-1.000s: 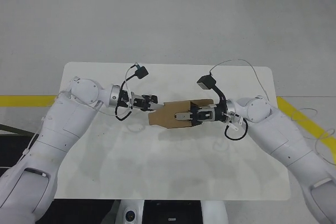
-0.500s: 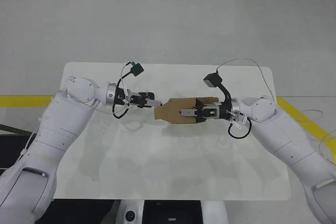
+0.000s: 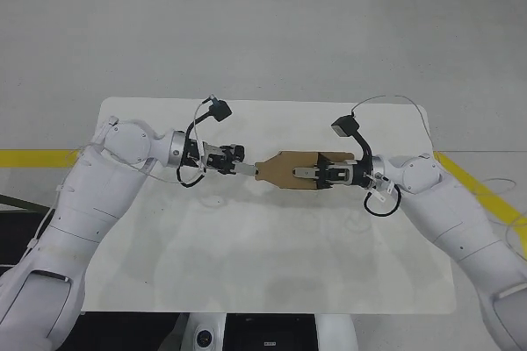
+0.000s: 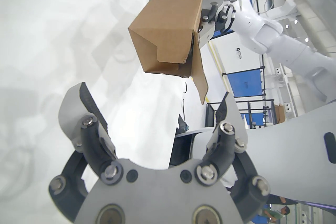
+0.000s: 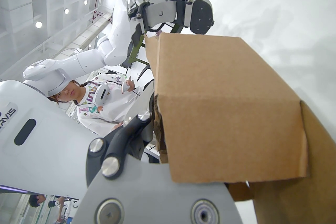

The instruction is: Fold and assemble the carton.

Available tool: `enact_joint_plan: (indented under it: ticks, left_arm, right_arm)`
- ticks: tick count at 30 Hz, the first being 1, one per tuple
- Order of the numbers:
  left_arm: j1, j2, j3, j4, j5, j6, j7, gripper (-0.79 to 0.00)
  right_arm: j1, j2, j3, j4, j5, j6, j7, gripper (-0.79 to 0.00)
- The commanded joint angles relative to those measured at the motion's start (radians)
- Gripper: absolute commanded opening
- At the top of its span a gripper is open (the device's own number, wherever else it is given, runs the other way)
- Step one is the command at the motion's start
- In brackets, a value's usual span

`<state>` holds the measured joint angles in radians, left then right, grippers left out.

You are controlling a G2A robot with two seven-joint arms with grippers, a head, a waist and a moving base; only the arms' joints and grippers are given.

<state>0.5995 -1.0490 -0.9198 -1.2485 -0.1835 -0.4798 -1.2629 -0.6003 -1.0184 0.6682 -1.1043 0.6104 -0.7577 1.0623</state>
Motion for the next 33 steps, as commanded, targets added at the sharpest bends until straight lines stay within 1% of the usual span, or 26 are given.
enact_joint_plan:
  ticks: [1,5,12,19,27,33]
  left_arm:
    - [0.002,-0.001,0.005,-0.010,0.009,0.009,0.010,0.000]
    - [-0.002,-0.004,0.016,-0.002,0.030,0.033,0.021,0.000]
    - [-0.010,-0.010,0.027,0.055,0.022,0.061,0.030,0.000]
    - [-0.016,-0.018,0.033,0.084,-0.027,0.049,0.024,0.000]
    - [-0.015,-0.020,0.029,0.116,-0.051,0.039,0.012,0.000]
    - [-0.013,-0.024,0.035,0.123,-0.063,0.038,0.006,0.000]
  right_arm:
    - [0.001,-0.003,0.002,0.005,-0.005,0.001,0.001,-0.785]
    - [0.002,-0.009,0.006,-0.001,-0.013,0.004,0.004,-0.785]
    - [0.007,-0.015,0.011,-0.043,-0.016,0.011,0.011,-0.785]
    - [0.010,-0.020,0.003,-0.070,-0.007,0.019,0.019,-0.785]
    - [0.015,-0.025,-0.003,-0.085,0.009,0.017,0.017,-0.785]
    - [0.021,-0.031,-0.014,-0.101,0.024,0.016,0.016,-0.785]
